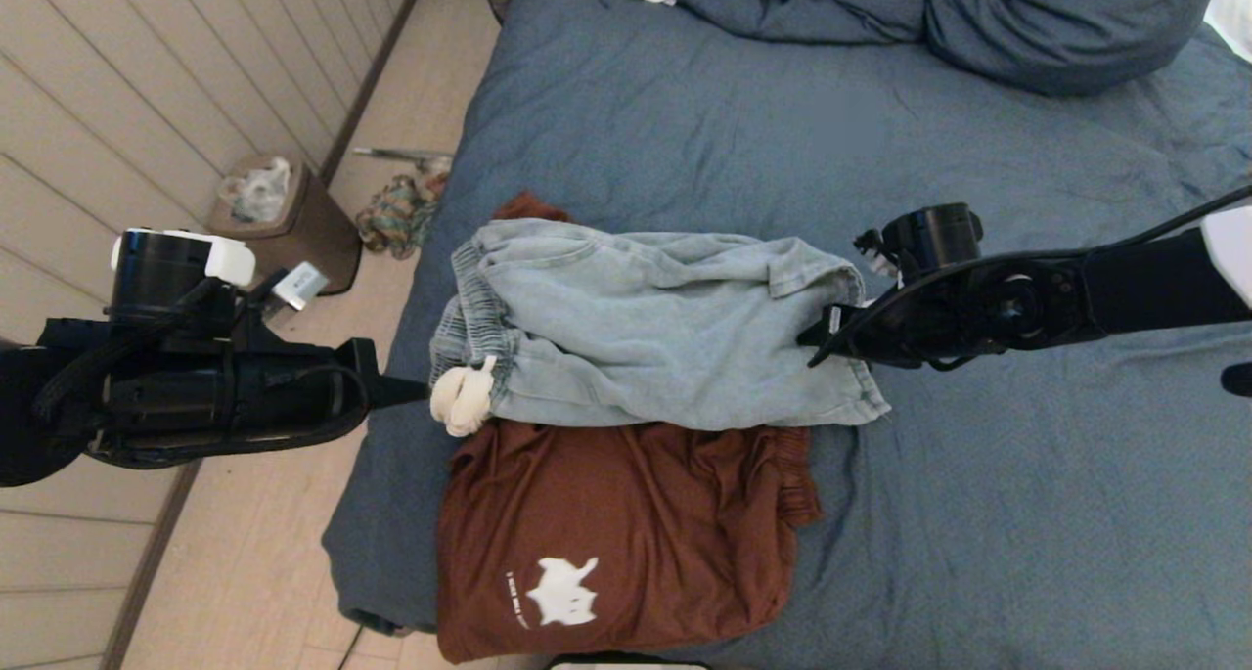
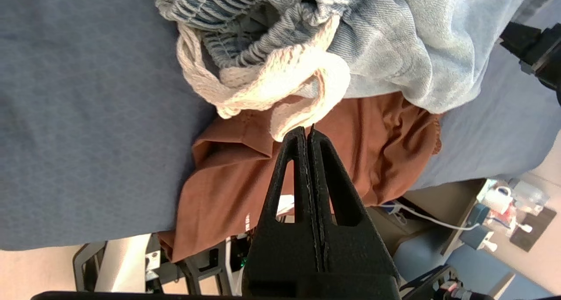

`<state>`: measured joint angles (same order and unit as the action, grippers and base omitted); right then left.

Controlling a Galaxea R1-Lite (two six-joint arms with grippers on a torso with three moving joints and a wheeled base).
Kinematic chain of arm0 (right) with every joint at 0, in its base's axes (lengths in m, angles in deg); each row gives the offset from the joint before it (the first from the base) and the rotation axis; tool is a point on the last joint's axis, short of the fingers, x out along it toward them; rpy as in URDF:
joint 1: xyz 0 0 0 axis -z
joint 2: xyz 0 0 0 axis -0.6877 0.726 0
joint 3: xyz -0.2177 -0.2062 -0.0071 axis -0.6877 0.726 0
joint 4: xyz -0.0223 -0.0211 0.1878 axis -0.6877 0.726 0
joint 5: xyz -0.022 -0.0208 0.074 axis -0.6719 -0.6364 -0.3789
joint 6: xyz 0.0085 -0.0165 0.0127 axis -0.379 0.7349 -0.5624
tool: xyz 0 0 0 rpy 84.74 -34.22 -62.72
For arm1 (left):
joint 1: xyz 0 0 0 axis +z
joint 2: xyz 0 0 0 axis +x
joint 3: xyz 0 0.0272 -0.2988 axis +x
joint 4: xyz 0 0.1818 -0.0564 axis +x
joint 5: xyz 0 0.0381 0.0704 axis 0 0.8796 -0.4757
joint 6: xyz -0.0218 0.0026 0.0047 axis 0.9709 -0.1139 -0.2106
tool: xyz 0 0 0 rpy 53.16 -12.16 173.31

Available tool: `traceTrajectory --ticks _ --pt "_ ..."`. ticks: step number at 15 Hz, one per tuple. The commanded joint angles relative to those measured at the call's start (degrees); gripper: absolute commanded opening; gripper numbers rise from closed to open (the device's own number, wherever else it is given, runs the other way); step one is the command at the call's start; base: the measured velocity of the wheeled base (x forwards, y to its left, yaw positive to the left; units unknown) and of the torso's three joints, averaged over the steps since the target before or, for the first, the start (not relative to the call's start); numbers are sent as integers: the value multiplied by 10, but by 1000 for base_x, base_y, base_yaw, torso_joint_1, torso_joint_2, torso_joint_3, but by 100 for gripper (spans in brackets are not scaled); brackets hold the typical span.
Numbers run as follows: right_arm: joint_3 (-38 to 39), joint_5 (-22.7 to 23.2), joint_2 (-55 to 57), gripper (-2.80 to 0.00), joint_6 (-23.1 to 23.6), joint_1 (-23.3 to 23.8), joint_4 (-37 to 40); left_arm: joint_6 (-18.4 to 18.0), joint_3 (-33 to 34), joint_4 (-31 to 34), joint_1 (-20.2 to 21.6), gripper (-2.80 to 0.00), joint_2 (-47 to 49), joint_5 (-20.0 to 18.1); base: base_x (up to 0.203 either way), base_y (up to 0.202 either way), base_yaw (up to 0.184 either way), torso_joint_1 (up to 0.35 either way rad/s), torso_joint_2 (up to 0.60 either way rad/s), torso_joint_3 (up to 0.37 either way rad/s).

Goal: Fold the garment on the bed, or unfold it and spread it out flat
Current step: Fold the blue shorts

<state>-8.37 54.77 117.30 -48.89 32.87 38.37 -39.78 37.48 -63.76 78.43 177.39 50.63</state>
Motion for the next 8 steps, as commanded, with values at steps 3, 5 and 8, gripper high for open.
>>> traceTrajectory --ticks 3,5,8 --pt "0 0 3 -280 -1 -14 -1 2 9 -14 0 -280 -3 -1 0 0 0 0 0 0" --pt "4 1 3 -280 -1 -20 0 2 11 -17 -1 -280 -2 -1 0 0 0 0 0 0" --pt "0 11 -2 -280 -6 -23 0 2 13 -17 0 -280 -7 -1 0 0 0 0 0 0"
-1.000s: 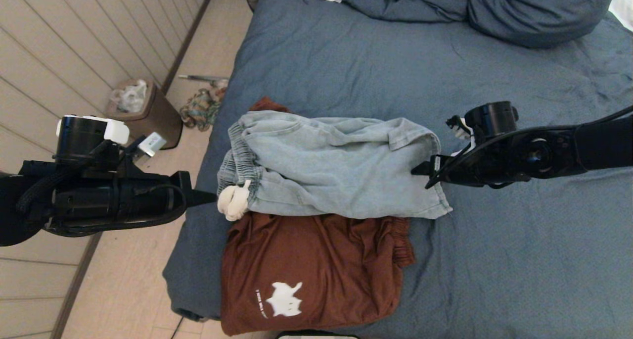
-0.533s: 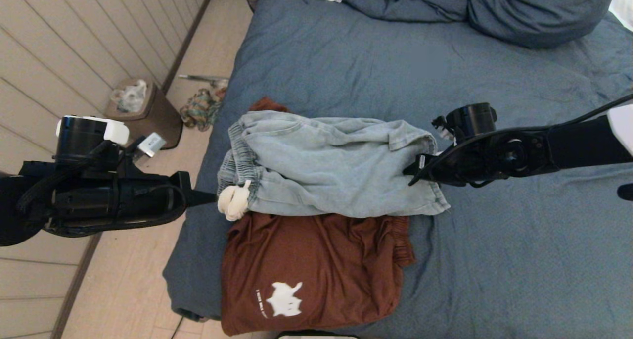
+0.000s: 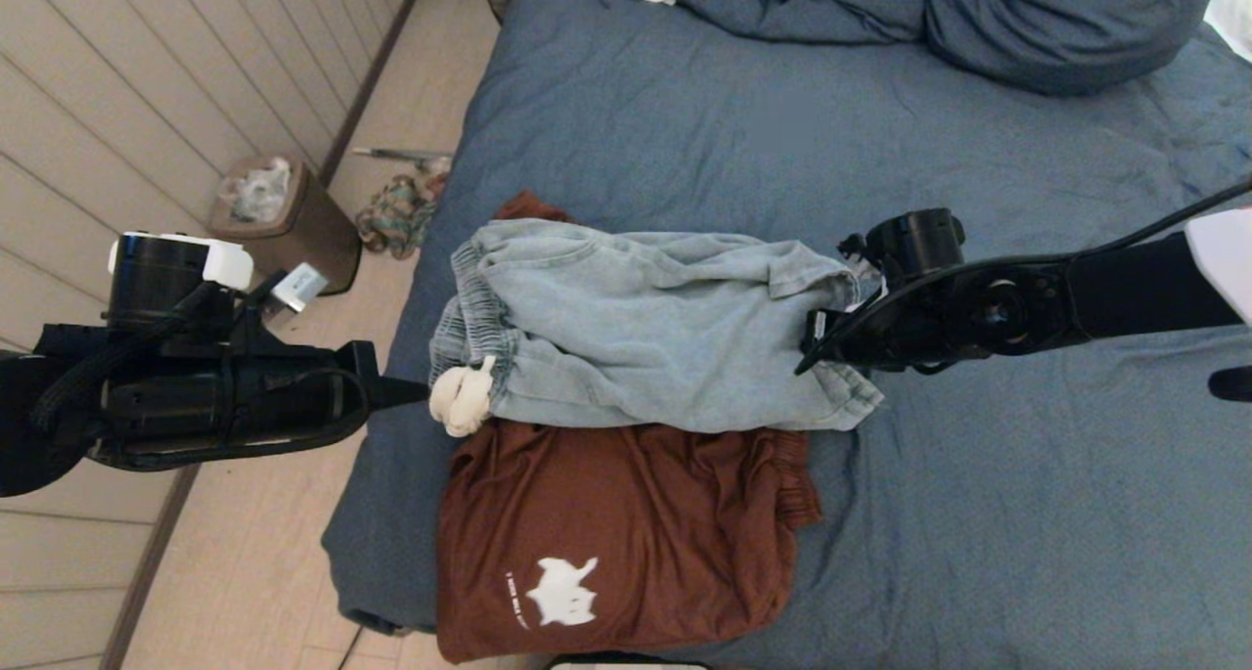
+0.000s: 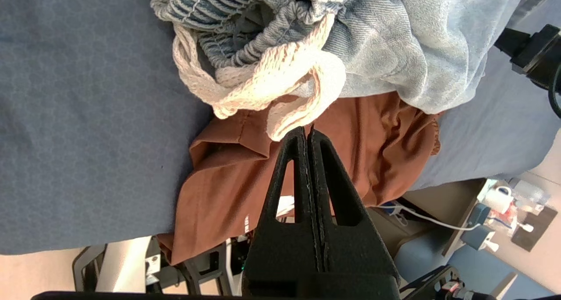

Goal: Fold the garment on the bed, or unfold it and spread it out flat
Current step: Fold the blue shorts

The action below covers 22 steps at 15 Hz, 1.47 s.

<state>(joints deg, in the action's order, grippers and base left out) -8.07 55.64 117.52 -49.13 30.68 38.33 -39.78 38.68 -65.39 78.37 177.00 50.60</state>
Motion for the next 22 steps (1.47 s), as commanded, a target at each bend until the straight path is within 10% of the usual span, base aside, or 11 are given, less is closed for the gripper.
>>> traceTrajectory --ticks 1,22 --pt "-5 2 -12 -280 -11 -2 0 2 6 -2 0 -280 -7 -2 0 0 0 0 0 0" --pt "-19 11 -169 -280 -41 33 59 20 32 -1 -22 -280 -55 -3 0 0 0 0 0 0"
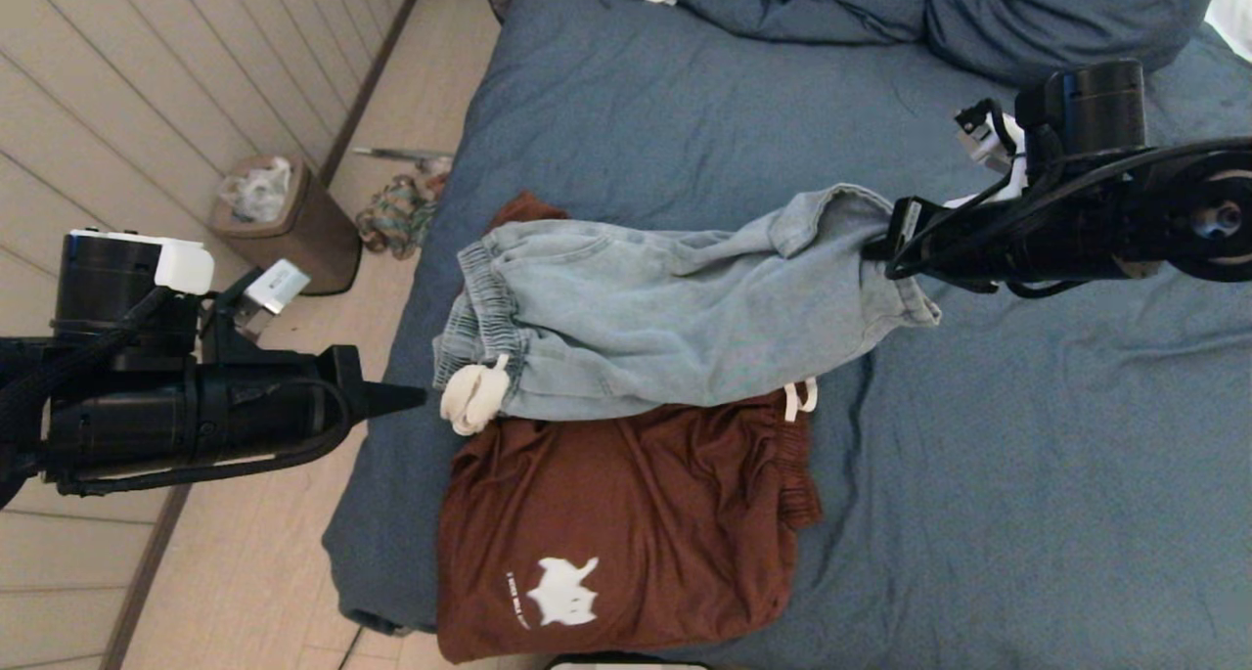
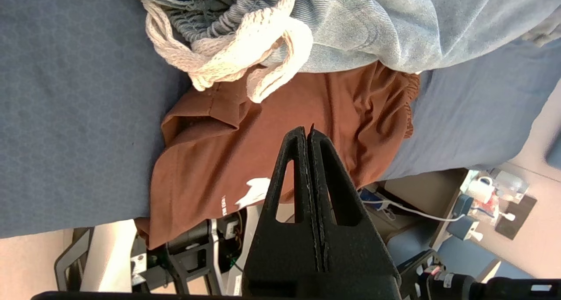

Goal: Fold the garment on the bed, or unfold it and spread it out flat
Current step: Fold the blue shorts

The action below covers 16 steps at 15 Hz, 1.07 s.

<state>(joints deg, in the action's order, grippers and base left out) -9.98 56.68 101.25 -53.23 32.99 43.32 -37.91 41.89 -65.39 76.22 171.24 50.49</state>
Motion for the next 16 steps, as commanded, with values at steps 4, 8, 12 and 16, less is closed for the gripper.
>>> traceTrajectory --ticks 4,8,12,16 --pt "15 12 -24 -280 25 80 38 3 4 -1 0 -280 0 -2 0 0 0 0 0 0" --pt "24 40 -38 -280 45 157 64 4 6 -1 0 -280 -5 -3 0 0 0 0 0 0" --pt "52 66 -55 -280 71 219 69 4 9 -1 0 -280 -7 -3 0 0 0 0 0 0" --pt "54 89 -68 -280 85 267 71 4 11 -1 -1 -280 -8 -3 0 0 0 0 0 0"
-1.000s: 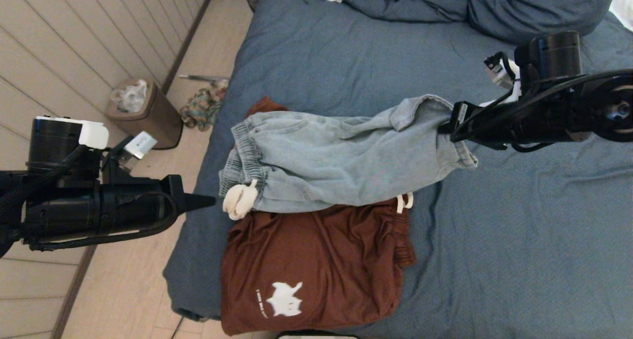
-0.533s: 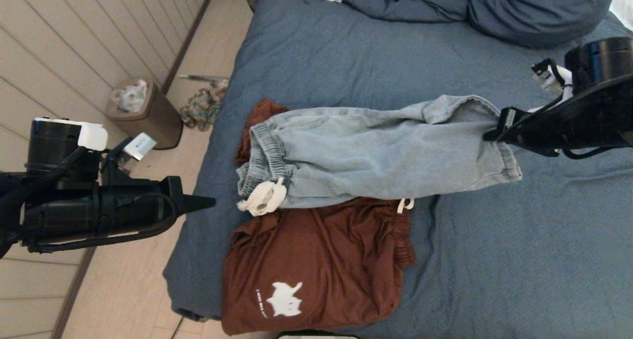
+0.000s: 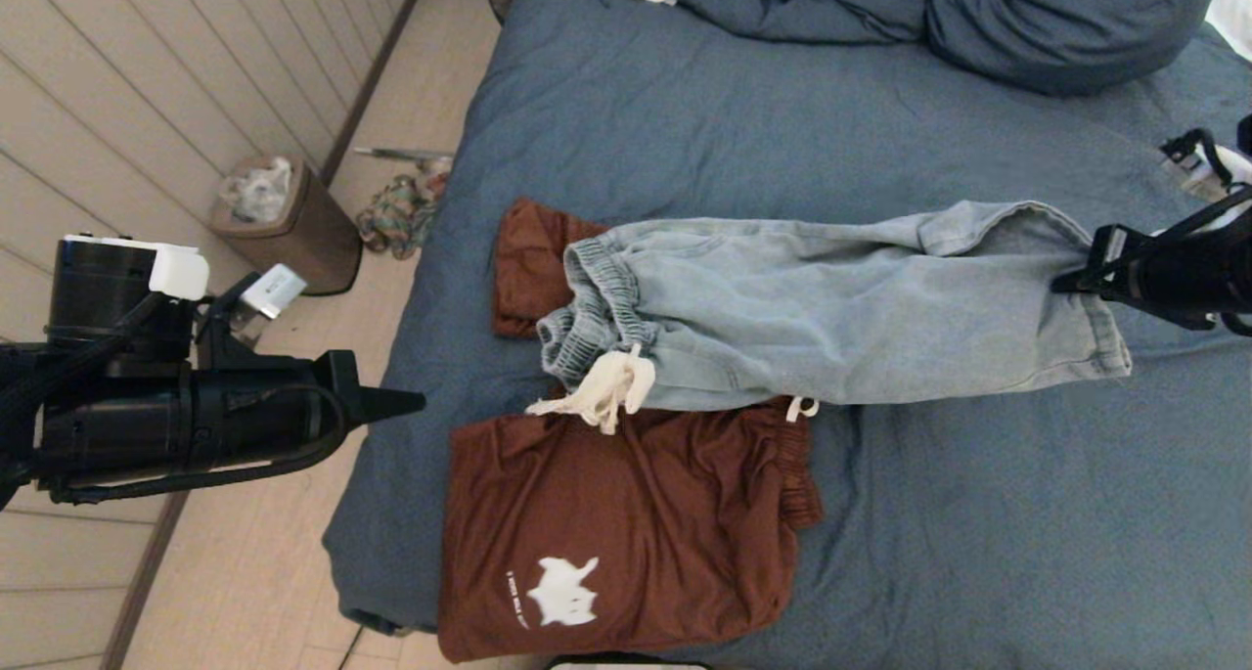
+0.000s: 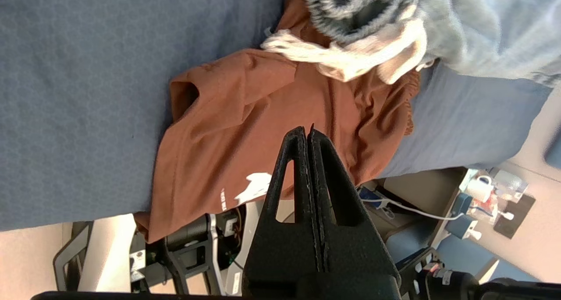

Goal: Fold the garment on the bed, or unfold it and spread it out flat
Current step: Fold the blue shorts

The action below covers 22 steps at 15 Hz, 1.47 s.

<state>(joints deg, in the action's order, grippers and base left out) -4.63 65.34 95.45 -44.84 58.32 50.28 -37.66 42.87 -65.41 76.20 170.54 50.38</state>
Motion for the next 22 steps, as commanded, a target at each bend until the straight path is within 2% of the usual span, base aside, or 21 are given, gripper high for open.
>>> traceTrajectory --ticks 1,5,8,12,16,19,22 --pt "0 2 -15 -280 5 15 1 1 2 -1 -2 -280 -3 -2 0 0 0 0 0 0" --pt "-13 5 -36 -280 5 0 31 1 11 -1 -17 -280 -4 -2 0 0 0 0 0 0" --pt "-16 6 -45 -280 2 -55 34 1 16 -1 -30 -280 -4 -2 0 0 0 0 0 0" --pt "-16 -1 -58 -280 -10 -174 38 1 16 -1 -32 -280 -3 -2 0 0 0 0 0 0" --pt "-27 -31 -51 -280 -26 -311 39 0 21 -1 -36 -280 -2 -2 0 0 0 0 0 0" --pt "-90 -59 3 -280 -43 -402 42 1 24 -2 -40 -280 -5 -1 0 0 0 0 0 0" --pt "-161 -81 59 -280 -47 -453 45 0 24 -1 -40 -280 -4 -2 0 0 0 0 0 0"
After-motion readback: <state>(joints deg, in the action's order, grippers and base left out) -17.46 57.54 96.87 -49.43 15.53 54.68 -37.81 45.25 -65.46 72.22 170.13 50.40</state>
